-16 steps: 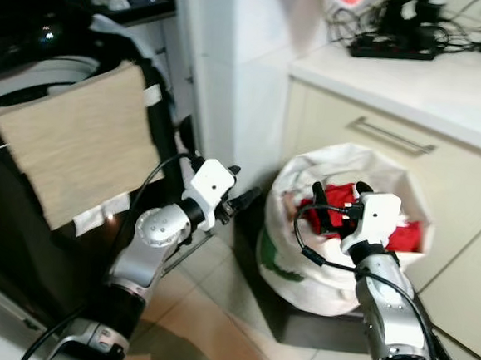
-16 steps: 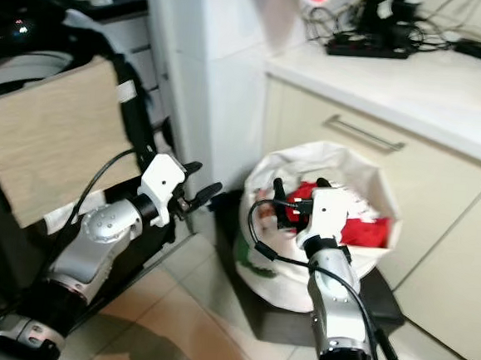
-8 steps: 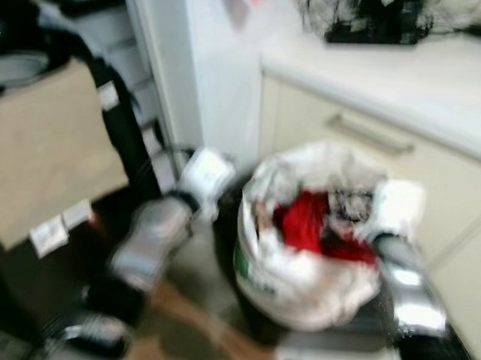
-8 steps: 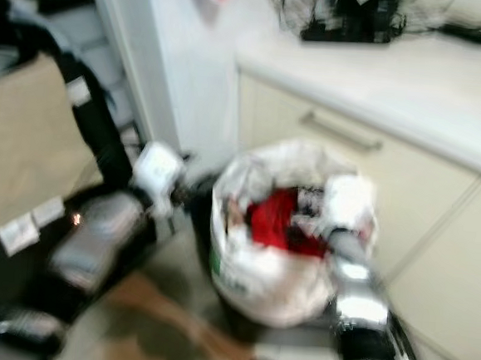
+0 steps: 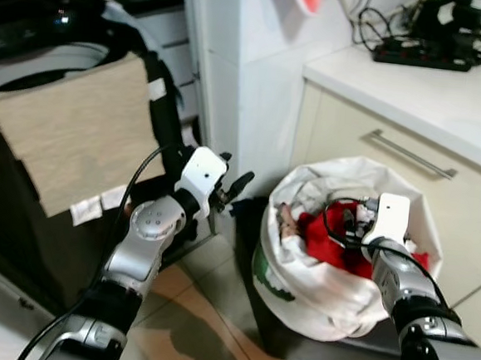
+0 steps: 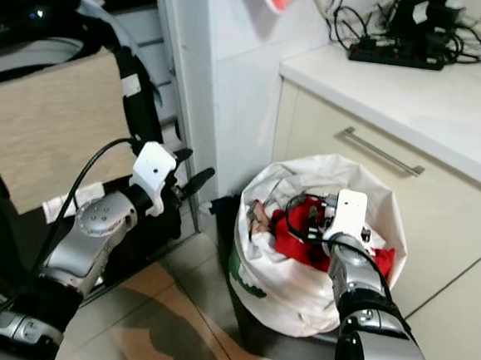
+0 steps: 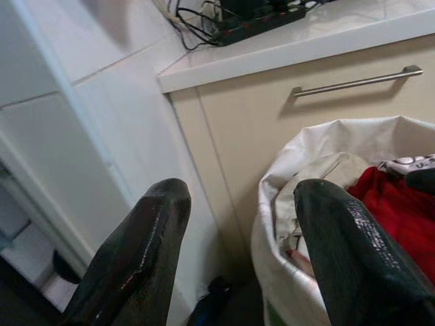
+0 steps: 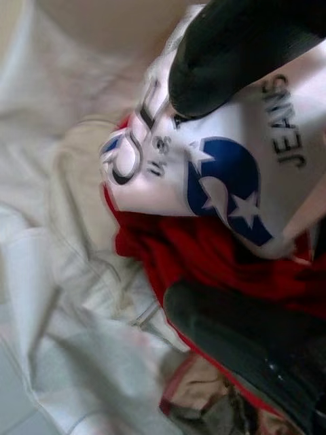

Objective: Clothes washing

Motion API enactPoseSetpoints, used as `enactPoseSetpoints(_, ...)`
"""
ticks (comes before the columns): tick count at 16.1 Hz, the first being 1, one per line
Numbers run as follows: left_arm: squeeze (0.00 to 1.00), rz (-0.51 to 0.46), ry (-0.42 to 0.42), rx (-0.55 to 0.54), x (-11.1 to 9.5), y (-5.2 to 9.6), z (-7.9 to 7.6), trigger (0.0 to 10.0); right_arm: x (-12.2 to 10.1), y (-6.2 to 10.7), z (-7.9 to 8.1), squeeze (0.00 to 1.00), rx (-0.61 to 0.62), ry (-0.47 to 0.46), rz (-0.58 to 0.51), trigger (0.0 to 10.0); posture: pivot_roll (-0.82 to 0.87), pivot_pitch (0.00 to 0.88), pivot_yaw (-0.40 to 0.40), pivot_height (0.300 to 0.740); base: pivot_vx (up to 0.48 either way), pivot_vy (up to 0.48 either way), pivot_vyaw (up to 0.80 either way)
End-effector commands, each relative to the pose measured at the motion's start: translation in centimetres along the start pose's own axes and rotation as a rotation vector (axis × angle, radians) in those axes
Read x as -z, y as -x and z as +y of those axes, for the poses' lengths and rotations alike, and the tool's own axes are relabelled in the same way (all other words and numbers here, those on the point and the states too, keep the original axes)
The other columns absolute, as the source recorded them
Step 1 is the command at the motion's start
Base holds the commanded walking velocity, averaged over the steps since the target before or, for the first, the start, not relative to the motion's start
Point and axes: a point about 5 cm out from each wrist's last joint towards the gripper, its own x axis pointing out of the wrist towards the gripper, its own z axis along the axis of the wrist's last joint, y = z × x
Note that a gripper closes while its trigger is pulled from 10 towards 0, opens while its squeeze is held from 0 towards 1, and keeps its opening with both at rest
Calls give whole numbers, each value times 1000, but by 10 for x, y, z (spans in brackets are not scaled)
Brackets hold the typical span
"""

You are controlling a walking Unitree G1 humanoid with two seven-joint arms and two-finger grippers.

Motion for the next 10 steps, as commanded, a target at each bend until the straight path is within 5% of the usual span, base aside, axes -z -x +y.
enactPoseSetpoints(1,0,1,-19,-18,-4,3,7,10000,-2,-1,-3,290,33,-29,20,10000,-104,0,41,724,0,0,0)
enactPoseSetpoints(2,0,-4,-22,-34,-6,6,11,10000,6,-1,-11,275,121,-72,84,10000,-95,0,35,724,0,0,0)
enactPoseSetpoints(6,0,2,-31,-56,-7,8,15,10000,24,2,-14,290,161,-115,197,10000,-86,0,25,724,0,0,0)
enactPoseSetpoints(7,0,4,-34,-56,-7,7,15,10000,26,3,-16,294,169,-109,212,0,-88,0,25,724,0,0,0)
enactPoseSetpoints(10,0,7,-36,-57,-7,7,15,10000,31,4,-17,333,173,-110,235,0,-89,0,24,724,0,0,0)
